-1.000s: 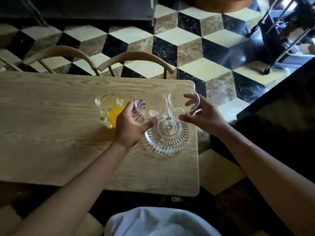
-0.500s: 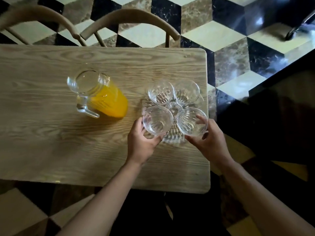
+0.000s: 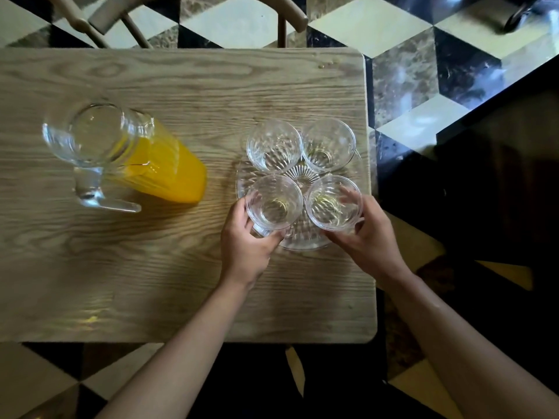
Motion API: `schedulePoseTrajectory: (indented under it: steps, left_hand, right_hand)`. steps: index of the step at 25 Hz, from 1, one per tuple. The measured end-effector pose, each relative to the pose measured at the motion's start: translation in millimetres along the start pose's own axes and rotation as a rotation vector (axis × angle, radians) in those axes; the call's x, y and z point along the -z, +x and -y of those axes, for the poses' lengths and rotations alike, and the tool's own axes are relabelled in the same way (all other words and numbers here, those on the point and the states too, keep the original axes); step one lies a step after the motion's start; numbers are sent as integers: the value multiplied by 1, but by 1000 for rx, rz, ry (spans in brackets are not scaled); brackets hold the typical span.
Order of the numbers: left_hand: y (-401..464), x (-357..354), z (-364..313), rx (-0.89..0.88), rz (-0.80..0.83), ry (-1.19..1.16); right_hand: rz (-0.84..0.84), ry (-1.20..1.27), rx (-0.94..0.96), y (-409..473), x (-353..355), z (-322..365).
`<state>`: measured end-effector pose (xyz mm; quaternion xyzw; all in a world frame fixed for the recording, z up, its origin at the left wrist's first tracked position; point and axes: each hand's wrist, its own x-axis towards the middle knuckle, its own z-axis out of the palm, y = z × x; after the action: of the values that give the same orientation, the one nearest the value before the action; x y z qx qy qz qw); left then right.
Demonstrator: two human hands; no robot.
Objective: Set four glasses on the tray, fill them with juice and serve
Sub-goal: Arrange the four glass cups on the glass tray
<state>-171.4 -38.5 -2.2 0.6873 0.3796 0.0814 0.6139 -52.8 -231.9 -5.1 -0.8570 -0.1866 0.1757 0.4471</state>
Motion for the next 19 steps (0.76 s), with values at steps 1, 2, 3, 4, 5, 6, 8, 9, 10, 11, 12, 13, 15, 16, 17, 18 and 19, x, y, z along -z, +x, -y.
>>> schedulePoseTrajectory:
  steps: [1, 2, 3, 4, 5, 6, 8, 9, 10, 11, 12, 13, 15, 16, 17, 18, 19]
  left_hand:
    - [1, 0, 1, -1, 4, -3]
    - [2, -1, 1, -3, 8, -2]
    - [2, -1, 1, -6, 10, 2]
    - [3, -1, 1, -7, 11, 7]
    - [3, -1, 2, -8, 12, 13]
    - [3, -1, 3, -14, 11, 18]
    - [4, 1, 5, -22, 13, 26]
    - [5, 2, 7, -17, 15, 28]
    - [6, 2, 8, -10, 17, 33]
    - [6, 3, 9, -5, 17, 38]
    - [6, 3, 10, -4, 17, 43]
    - [6, 3, 10, -6, 20, 47]
    - [6, 2, 11, -15, 25, 57]
    - [5, 1, 10, -20, 23, 55]
    - [4, 1, 10, -21, 21, 49]
    - [4, 2, 10, -19, 21, 44]
    - [4, 2, 10, -16, 21, 41]
  right_hand:
    - [0, -5, 2, 0, 0, 0]
    - [-2, -16, 6, -2, 0, 0]
    - [-4, -26, 9, -2, 1, 1]
    - [0, -31, 8, -2, 2, 2]
    - [4, -32, 8, -3, 2, 3]
    - [4, -31, 7, -4, 2, 4]
    - [6, -37, -1, -5, 2, 7]
    - [8, -37, -3, -5, 2, 8]
    - [7, -39, -3, -5, 2, 9]
    - [4, -45, -2, -6, 2, 9]
    - [2, -53, -2, -6, 2, 9]
    - [3, -59, -6, -7, 2, 8]
    - [9, -58, -13, -7, 2, 8]
    - [10, -53, -17, -8, 1, 8]
    - [5, -47, -21, -9, 0, 9]
    - [-3, -42, -26, -9, -1, 10]
    - [-12, -36, -32, -9, -1, 10]
